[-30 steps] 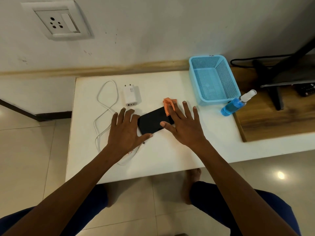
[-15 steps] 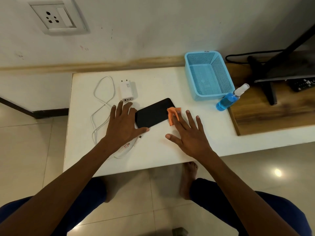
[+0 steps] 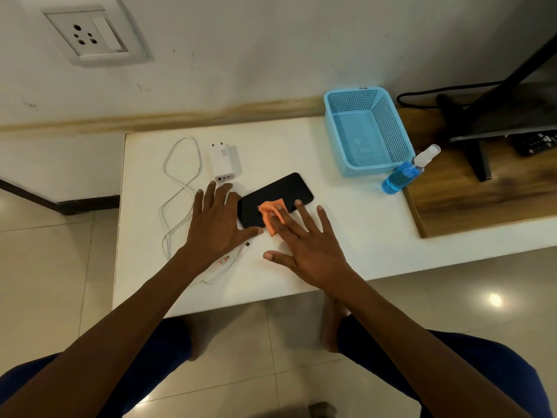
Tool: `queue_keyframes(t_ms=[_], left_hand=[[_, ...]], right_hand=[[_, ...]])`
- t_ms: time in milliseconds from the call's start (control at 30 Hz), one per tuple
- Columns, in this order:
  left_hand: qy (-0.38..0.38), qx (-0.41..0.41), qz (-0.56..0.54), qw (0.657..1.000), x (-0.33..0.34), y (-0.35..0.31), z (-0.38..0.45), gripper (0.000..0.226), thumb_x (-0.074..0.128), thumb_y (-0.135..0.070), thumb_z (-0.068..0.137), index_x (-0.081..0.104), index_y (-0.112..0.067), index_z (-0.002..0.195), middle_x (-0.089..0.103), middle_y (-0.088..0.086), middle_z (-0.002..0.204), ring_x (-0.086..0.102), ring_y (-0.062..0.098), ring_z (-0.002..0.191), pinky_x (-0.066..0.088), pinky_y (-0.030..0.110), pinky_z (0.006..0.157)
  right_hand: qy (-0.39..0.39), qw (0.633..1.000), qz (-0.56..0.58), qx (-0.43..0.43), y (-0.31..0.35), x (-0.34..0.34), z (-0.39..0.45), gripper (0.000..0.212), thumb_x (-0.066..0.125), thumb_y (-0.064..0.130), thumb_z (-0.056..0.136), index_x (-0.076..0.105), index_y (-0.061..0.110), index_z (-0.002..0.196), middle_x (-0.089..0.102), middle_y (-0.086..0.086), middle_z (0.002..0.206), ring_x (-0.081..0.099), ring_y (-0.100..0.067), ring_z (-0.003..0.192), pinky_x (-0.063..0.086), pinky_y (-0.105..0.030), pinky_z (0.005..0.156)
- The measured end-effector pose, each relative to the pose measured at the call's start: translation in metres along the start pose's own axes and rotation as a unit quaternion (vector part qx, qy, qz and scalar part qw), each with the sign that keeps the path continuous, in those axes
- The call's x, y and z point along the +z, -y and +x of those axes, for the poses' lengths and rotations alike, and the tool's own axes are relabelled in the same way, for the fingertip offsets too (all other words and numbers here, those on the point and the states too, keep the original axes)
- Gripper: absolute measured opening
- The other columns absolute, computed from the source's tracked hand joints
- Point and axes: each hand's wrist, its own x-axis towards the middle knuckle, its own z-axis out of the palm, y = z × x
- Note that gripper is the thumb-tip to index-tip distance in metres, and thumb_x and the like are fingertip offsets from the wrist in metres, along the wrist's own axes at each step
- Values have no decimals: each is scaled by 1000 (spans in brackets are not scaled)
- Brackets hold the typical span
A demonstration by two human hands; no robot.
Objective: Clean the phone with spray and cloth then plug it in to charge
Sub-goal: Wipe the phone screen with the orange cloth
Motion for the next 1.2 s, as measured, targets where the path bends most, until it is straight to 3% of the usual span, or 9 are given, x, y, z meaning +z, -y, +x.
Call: queue_keyframes(t_ms=[267,500,767,1033,1200], left_hand=[[14,-12,-4,1000,-5,-5,0,86,67,-73,72,48,-15,133,29,10,159,14,37,150,9,52,120],[25,-23,-41,999,-4,-10,2,85,74,-64,72,47,-10,132,32,11,157,19,37,147,17,51,119],[3,-26,-49,998,-1,-5,-3,90,69,-72,70,48,-14,135,32,11,156,17,38,148,14,53,120],[-7,-16,-48,999,0,-3,-6,86,64,-69,72,49,-13,136,34,13,155,17,39,148,13,54,120],[-13,-25,-31,999,0,-4,-6,90,61,-77,72,50,-14,134,35,12,155,19,39,148,16,54,119]], right_hand=[[1,993,-16,115,-33,-12,2,85,-10,78,86,-3,34,158,1,7,167,0,-28,154,2,-58,121],[-1,995,11,103,-39,-21,26,84,-8,77,85,-5,33,157,2,4,167,0,-31,154,8,-61,120],[4,995,41,92,-29,-24,56,87,-1,76,85,2,29,158,0,2,167,2,-31,154,6,-60,121],[5,1000,4,-10,12,-17,55,85,4,76,89,12,28,159,9,1,167,7,-28,154,10,-59,120],[2,1000,-27,10,0,-19,52,84,-3,76,88,9,32,158,9,5,167,5,-30,154,4,-60,120]])
